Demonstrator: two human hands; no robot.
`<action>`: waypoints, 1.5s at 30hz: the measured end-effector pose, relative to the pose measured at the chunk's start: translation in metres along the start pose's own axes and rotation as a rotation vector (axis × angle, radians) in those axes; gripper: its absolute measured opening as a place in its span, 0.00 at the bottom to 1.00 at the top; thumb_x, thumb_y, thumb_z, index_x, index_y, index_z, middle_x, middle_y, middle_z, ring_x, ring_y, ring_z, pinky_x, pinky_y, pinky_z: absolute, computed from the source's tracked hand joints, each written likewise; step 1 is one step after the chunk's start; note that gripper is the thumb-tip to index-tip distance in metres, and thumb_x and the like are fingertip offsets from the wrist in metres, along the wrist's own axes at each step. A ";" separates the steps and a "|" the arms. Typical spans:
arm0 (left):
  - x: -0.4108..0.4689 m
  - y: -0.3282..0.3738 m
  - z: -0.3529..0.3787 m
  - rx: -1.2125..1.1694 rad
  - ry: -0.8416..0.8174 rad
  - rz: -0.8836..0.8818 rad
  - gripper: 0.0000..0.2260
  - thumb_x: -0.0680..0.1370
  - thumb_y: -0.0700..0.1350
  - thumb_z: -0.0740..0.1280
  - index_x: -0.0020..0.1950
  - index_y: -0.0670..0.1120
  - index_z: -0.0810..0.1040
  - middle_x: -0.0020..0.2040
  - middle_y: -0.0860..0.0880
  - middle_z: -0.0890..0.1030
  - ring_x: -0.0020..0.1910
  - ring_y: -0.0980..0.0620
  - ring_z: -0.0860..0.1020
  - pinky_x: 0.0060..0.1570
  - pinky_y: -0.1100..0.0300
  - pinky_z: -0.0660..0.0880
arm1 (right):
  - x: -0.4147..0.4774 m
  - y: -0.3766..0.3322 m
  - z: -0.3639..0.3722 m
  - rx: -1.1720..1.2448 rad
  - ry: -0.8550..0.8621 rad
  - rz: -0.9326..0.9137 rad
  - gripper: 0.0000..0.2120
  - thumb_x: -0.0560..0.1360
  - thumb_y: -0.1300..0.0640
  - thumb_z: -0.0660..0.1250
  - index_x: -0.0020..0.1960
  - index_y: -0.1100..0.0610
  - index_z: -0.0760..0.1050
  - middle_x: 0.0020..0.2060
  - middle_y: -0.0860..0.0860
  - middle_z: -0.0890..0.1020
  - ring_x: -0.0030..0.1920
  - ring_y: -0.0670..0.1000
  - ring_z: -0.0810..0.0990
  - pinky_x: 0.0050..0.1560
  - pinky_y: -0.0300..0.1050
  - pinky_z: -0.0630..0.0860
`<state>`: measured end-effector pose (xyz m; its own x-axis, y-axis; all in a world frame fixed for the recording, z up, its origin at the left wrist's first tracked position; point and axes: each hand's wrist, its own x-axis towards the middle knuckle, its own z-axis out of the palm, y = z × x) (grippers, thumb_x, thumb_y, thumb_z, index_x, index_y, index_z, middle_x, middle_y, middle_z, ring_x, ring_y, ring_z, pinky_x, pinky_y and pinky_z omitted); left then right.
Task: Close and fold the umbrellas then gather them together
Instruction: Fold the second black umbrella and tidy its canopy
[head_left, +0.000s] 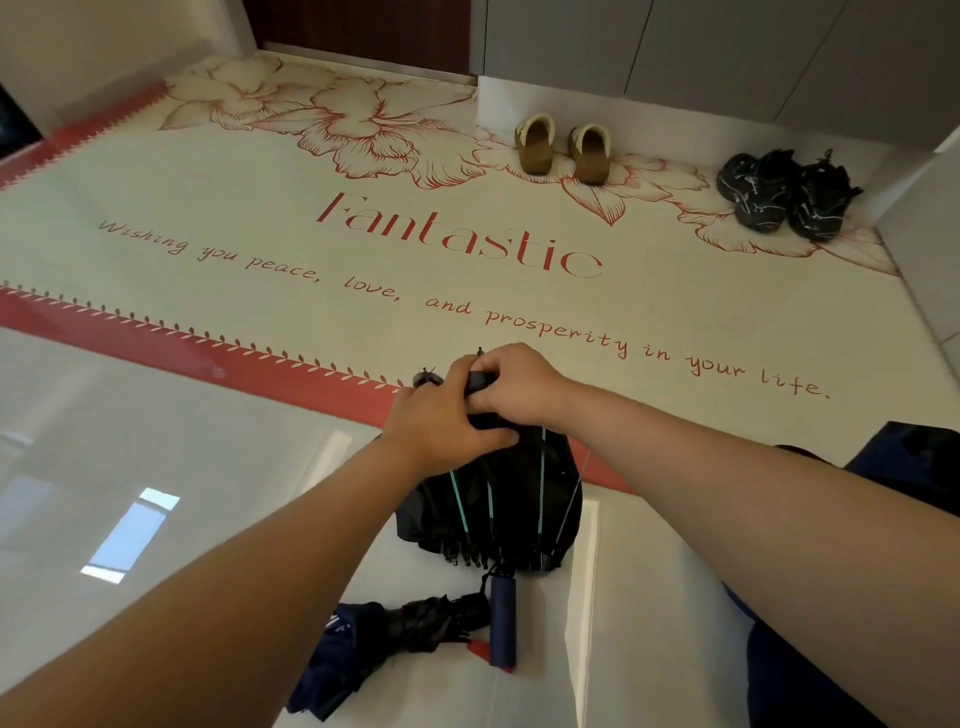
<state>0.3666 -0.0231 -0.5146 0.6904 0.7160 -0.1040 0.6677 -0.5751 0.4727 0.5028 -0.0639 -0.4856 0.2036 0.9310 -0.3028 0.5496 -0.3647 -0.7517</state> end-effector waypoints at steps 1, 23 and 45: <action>0.002 -0.006 0.001 0.032 0.028 -0.015 0.30 0.71 0.62 0.69 0.69 0.53 0.65 0.48 0.54 0.81 0.50 0.49 0.79 0.54 0.53 0.70 | -0.002 0.001 0.001 0.115 0.019 0.035 0.05 0.70 0.61 0.77 0.45 0.57 0.83 0.40 0.50 0.83 0.42 0.49 0.81 0.49 0.47 0.80; 0.012 -0.003 0.015 -0.217 -0.073 -0.204 0.08 0.73 0.48 0.71 0.50 0.51 0.76 0.42 0.52 0.79 0.44 0.49 0.79 0.45 0.55 0.77 | -0.027 0.058 -0.005 -0.002 -0.043 0.133 0.18 0.78 0.47 0.67 0.34 0.55 0.81 0.32 0.49 0.84 0.36 0.52 0.82 0.43 0.44 0.76; 0.019 0.026 -0.003 -0.467 -0.484 -0.399 0.08 0.82 0.49 0.63 0.50 0.45 0.77 0.31 0.50 0.68 0.27 0.53 0.64 0.27 0.62 0.59 | -0.045 0.084 -0.069 -0.012 -0.064 0.237 0.17 0.75 0.72 0.59 0.47 0.53 0.79 0.47 0.55 0.81 0.35 0.51 0.82 0.26 0.41 0.75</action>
<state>0.3960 -0.0228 -0.5015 0.5390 0.5195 -0.6630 0.7786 -0.0072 0.6274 0.5951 -0.1359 -0.4947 0.2767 0.8164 -0.5069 0.5019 -0.5726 -0.6482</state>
